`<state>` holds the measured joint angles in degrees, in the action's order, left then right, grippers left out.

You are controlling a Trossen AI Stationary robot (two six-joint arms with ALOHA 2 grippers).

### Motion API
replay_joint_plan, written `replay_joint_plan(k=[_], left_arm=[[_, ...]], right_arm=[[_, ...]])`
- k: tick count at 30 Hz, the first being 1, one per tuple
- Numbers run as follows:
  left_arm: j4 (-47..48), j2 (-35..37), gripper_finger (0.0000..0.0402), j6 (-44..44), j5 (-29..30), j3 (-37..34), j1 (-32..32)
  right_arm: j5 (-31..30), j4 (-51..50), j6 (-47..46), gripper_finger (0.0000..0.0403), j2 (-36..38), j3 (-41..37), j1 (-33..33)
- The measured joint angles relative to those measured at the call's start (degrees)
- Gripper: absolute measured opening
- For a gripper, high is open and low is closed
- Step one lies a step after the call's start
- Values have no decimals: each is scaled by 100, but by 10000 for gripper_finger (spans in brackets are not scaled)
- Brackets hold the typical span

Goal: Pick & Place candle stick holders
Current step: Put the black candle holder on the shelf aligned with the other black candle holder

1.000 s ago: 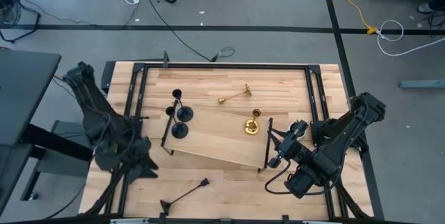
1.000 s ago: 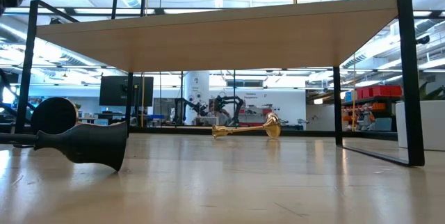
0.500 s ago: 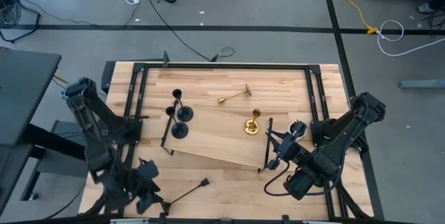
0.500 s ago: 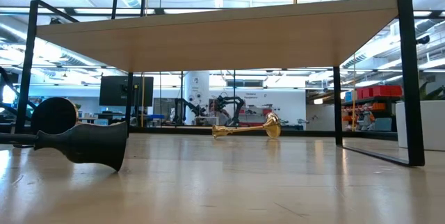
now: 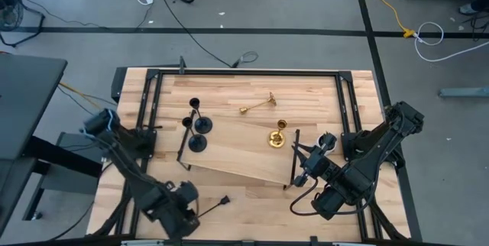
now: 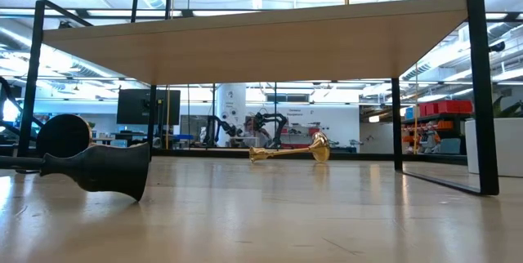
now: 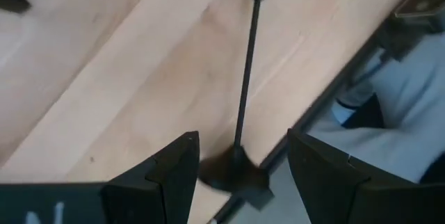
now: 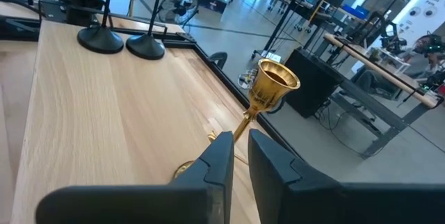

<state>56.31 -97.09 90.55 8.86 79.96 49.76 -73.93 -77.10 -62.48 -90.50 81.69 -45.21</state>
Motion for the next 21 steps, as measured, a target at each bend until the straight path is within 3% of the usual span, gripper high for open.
replay_joint_plan(k=[13,21], left_arm=[[-610,-624,218,-276,-144,-4,-488],[-715,-1156,218,-597,-981,-7,-795]], right_arm=[[148,-2,4,49,0,0,2],[137,20,40,49,0,0,1]])
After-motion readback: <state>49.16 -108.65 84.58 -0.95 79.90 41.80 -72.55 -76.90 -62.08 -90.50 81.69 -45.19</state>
